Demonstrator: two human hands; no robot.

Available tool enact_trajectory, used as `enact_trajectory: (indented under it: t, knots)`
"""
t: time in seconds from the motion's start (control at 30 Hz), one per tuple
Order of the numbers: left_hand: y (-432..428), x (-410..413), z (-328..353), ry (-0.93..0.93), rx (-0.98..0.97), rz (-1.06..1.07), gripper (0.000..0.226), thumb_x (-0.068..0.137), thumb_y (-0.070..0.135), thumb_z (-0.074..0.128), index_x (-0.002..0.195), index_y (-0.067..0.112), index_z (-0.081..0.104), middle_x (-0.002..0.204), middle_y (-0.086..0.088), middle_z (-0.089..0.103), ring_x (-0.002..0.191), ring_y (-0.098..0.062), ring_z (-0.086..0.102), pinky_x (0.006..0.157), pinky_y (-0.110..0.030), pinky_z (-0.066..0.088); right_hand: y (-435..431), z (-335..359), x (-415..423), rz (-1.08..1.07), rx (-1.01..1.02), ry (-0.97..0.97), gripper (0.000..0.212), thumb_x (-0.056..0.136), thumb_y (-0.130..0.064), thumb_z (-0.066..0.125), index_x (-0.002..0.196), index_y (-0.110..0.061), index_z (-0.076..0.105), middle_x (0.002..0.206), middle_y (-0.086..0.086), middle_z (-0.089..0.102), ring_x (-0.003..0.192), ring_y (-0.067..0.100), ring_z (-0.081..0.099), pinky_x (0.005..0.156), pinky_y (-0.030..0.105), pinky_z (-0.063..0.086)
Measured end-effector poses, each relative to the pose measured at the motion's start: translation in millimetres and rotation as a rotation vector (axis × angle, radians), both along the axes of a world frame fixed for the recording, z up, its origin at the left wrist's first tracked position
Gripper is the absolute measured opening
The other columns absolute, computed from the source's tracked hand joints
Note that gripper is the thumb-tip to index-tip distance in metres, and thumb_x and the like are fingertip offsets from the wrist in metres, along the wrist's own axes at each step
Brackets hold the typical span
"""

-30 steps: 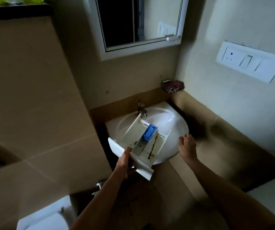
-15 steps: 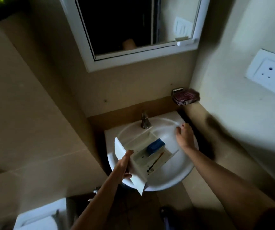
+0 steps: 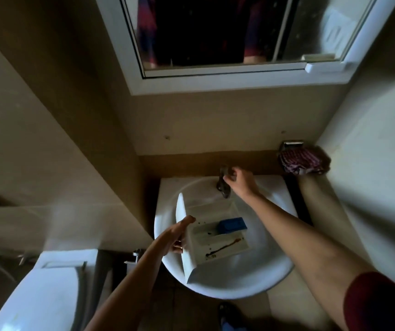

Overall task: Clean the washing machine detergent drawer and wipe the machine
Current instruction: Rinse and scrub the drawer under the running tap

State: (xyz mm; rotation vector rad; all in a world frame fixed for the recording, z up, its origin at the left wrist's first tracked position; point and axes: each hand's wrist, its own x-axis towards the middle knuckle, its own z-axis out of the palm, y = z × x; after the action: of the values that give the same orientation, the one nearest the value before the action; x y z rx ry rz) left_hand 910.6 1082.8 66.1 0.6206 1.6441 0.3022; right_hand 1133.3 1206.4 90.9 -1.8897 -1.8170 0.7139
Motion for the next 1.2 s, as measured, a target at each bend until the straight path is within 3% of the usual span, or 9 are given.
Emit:
enact_trajectory:
  t: [0.17, 0.37, 0.43, 0.6, 0.83, 0.97, 1.07, 1.2]
  knots:
    - [9, -2, -3, 0.001, -0.03, -0.001, 0.072, 0.053, 0.074, 0.065, 0.092, 0.014, 0.057, 0.095, -0.011, 0.058, 0.089, -0.028, 0.057, 0.088, -0.04, 0.052, 11, -6, -17, 0.023, -0.008, -0.067, 0.037, 0.088, -0.031, 0.065, 0.117, -0.008, 0.061, 0.11, 0.01, 0.067, 0.096, 0.022, 0.066, 0.078, 0.034, 0.057]
    - [21, 4, -9, 0.036, -0.037, -0.032, 0.071, 0.068, 0.071, 0.063, 0.104, 0.011, 0.059, 0.101, -0.012, 0.061, 0.09, -0.028, 0.059, 0.09, -0.04, 0.051, 16, -11, -23, -0.007, 0.018, -0.249, 0.024, 0.091, -0.019, 0.06, 0.113, -0.011, 0.061, 0.108, 0.011, 0.067, 0.096, 0.026, 0.066, 0.077, 0.04, 0.057]
    - [25, 7, -10, 0.039, -0.047, -0.063, 0.082, 0.066, 0.074, 0.062, 0.115, 0.008, 0.059, 0.108, -0.013, 0.065, 0.094, -0.028, 0.062, 0.087, -0.039, 0.053, 15, -14, -19, 0.012, 0.039, -0.235, 0.027, 0.091, -0.019, 0.06, 0.117, -0.012, 0.061, 0.11, 0.011, 0.066, 0.098, 0.025, 0.065, 0.078, 0.038, 0.057]
    - [35, 12, -11, 0.036, -0.056, -0.113, 0.099, 0.046, 0.08, 0.065, 0.115, 0.011, 0.057, 0.113, -0.015, 0.064, 0.101, -0.031, 0.063, 0.084, -0.038, 0.056, 24, -13, 0, 0.049, 0.041, -0.134, 0.026, 0.093, -0.016, 0.056, 0.118, -0.014, 0.063, 0.111, 0.011, 0.067, 0.097, 0.026, 0.066, 0.078, 0.038, 0.056]
    - [43, 21, -21, 0.059, -0.029, -0.165, 0.083, 0.064, 0.074, 0.065, 0.115, 0.009, 0.056, 0.114, -0.016, 0.062, 0.098, -0.029, 0.062, 0.087, -0.04, 0.055, 31, -8, 14, 0.089, 0.034, -0.044, 0.025, 0.09, -0.008, 0.056, 0.113, -0.011, 0.065, 0.11, 0.012, 0.067, 0.103, 0.028, 0.063, 0.086, 0.037, 0.052]
    - [45, 26, -27, 0.044, -0.038, -0.182, 0.081, 0.063, 0.074, 0.065, 0.112, 0.01, 0.057, 0.114, -0.016, 0.063, 0.104, -0.032, 0.062, 0.09, -0.04, 0.053, 32, -6, 15, 0.088, 0.029, -0.03, 0.025, 0.089, -0.007, 0.058, 0.114, -0.009, 0.065, 0.115, 0.012, 0.066, 0.108, 0.027, 0.061, 0.089, 0.034, 0.049]
    - [48, 29, -33, 0.046, -0.04, -0.198, 0.093, 0.053, 0.079, 0.066, 0.113, 0.009, 0.058, 0.114, -0.018, 0.064, 0.095, -0.027, 0.062, 0.087, -0.039, 0.054, 33, -5, 17, 0.098, 0.037, -0.021, 0.025, 0.089, -0.007, 0.059, 0.113, -0.01, 0.065, 0.114, 0.012, 0.066, 0.107, 0.027, 0.061, 0.09, 0.035, 0.05]
    - [50, 32, -36, 0.059, -0.027, -0.216, 0.083, 0.065, 0.076, 0.064, 0.111, 0.006, 0.06, 0.111, -0.017, 0.066, 0.093, -0.027, 0.062, 0.086, -0.038, 0.054, 33, -5, 17, 0.096, 0.041, -0.012, 0.026, 0.088, -0.006, 0.058, 0.113, -0.012, 0.065, 0.117, 0.01, 0.065, 0.109, 0.026, 0.06, 0.091, 0.033, 0.05]
